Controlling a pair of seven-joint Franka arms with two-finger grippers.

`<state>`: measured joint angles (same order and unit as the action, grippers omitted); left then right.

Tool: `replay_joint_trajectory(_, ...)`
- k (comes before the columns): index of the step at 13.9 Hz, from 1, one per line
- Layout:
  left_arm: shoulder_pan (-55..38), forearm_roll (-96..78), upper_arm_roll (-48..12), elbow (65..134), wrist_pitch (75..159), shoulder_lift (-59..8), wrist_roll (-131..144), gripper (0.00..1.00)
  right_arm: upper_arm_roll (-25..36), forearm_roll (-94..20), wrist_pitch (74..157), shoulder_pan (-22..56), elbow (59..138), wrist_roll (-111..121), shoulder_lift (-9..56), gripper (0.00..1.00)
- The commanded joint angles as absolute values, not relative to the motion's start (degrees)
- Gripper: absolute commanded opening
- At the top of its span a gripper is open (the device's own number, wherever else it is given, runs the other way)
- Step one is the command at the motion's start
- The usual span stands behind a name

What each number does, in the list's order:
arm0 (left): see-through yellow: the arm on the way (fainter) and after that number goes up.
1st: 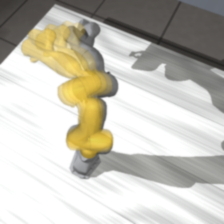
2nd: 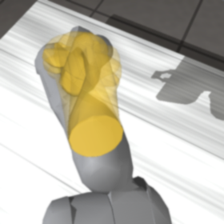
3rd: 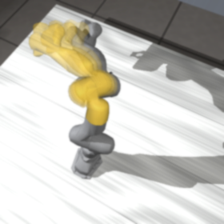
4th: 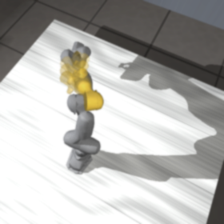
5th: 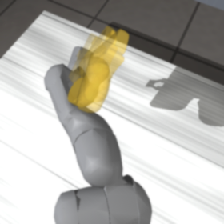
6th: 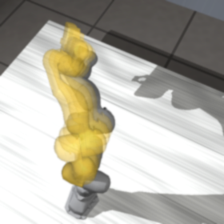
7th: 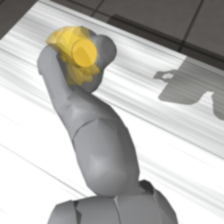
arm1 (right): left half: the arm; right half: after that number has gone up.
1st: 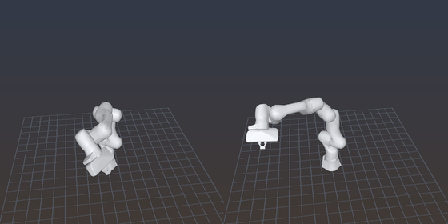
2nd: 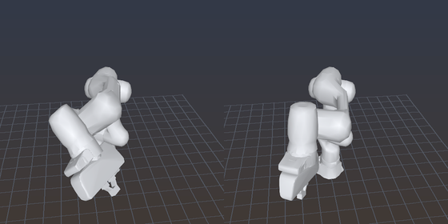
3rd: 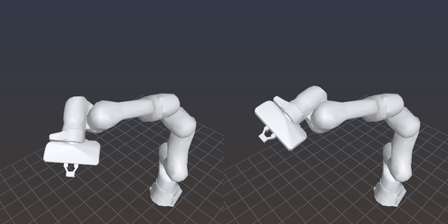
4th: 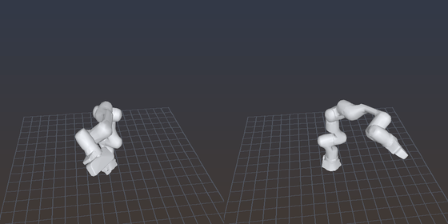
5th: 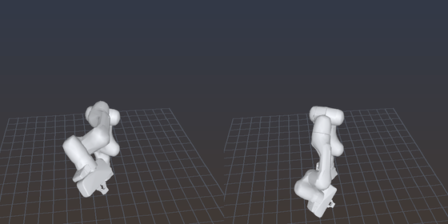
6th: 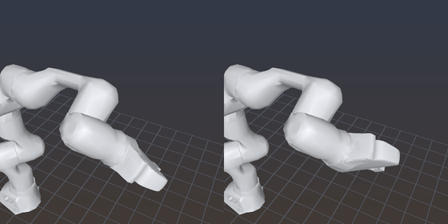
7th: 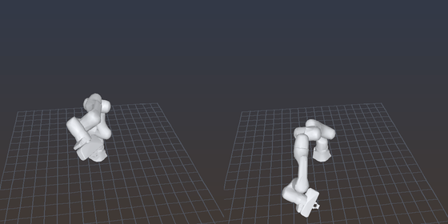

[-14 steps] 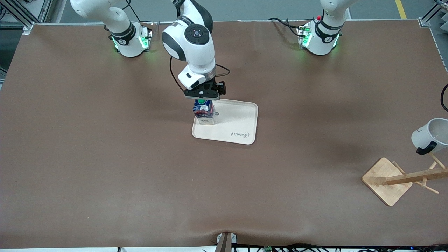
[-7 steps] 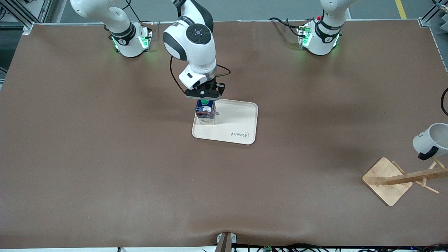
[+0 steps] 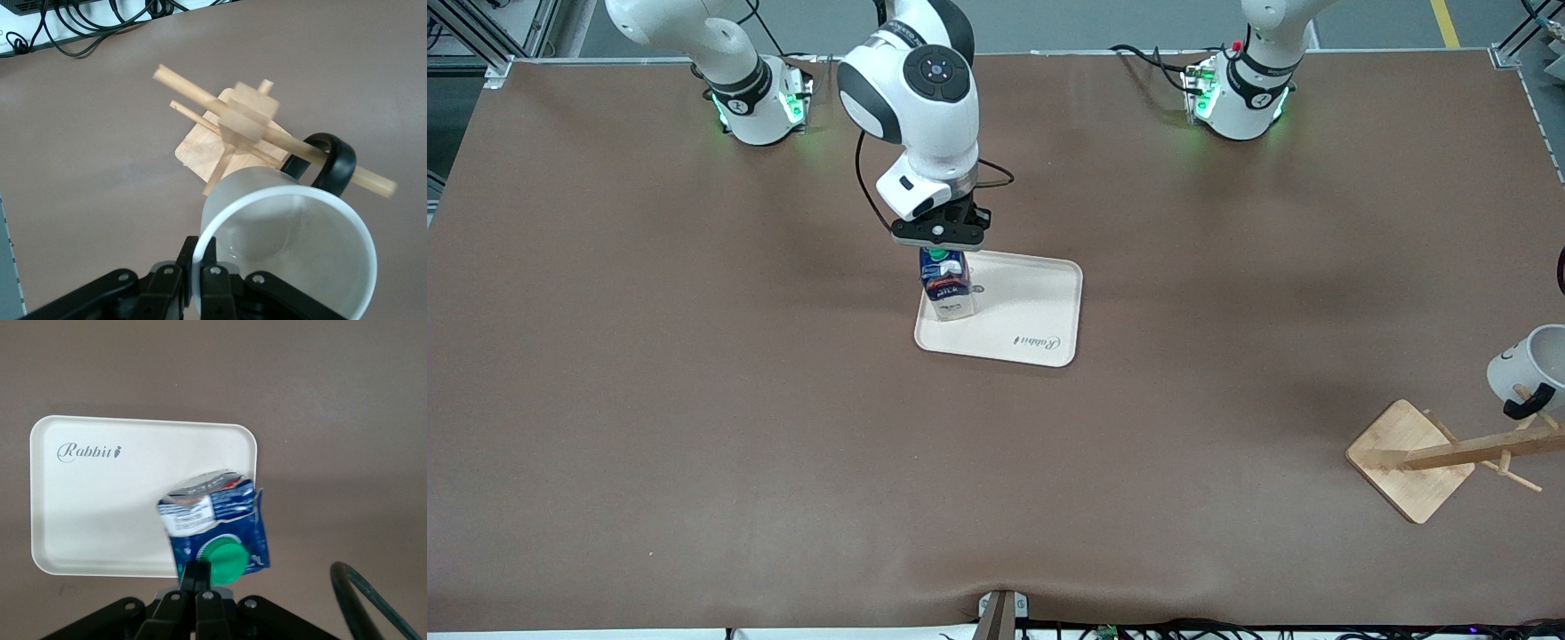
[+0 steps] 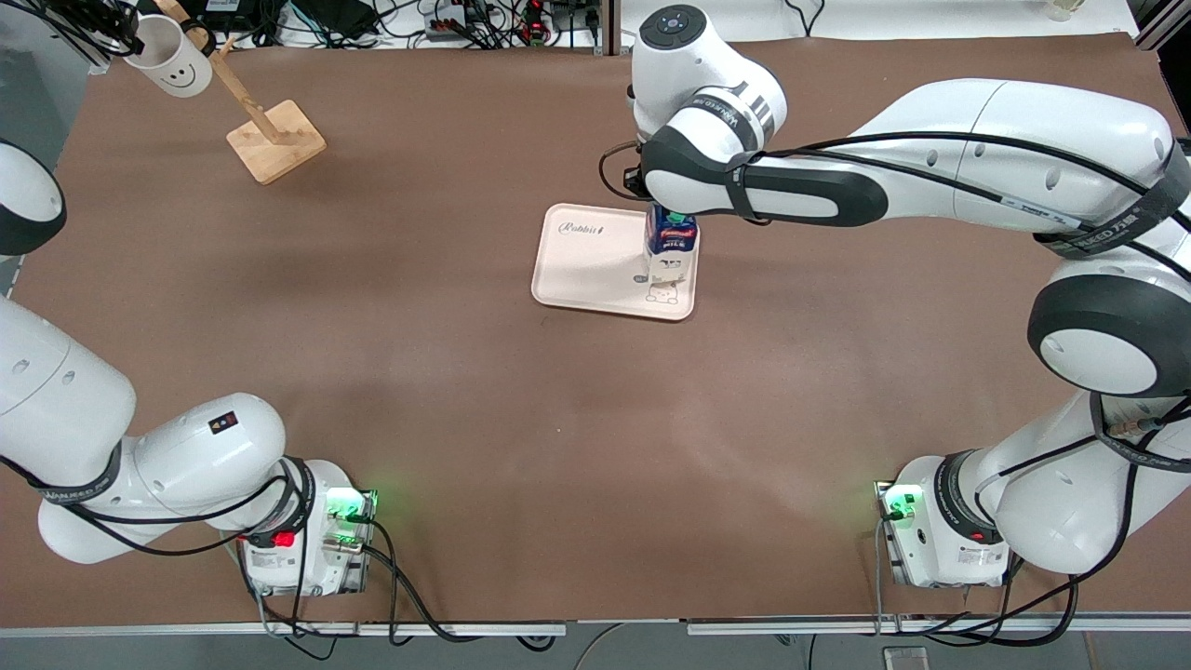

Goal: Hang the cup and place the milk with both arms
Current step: 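Hang the mug handle on the stand peg while the right gripper grasps milk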

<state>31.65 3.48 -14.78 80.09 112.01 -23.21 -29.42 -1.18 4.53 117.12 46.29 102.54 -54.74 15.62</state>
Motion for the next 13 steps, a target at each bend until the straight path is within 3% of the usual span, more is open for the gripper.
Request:
replay_joint_trajectory(1, 31.91, 2.55, -15.29, 77.26, 113.37, -25.66, -29.36, 0.26, -0.88, 5.71, 115.84, 46.41, 101.16, -55.72, 16.26, 0.56)
replay_joint_trajectory(2, 31.82, 2.55, -15.38, 77.17, 113.55, -25.93, -27.96, 0.57, -0.88, 5.71, 115.40, 46.32, 100.99, -55.37, 16.26, 0.63)
replay_joint_trajectory(3, 31.82, 2.46, -15.55, 77.25, 113.55, -25.84, -26.64, 1.00, -0.79, 5.71, 115.31, 46.32, 100.55, -55.63, 16.26, 1.00)
replay_joint_trajectory(8, 30.59, 2.63, -16.61, 77.78, 111.46, -23.65, -20.24, 1.00, -0.62, 5.71, 114.44, 45.45, 98.71, -55.37, 16.17, 1.00)
replay_joint_trajectory(13, 25.23, 3.34, -18.45, 77.87, 97.59, -19.17, -3.37, 1.00, -0.70, 4.23, 112.67, 40.35, 98.61, -55.28, 15.64, 1.00)
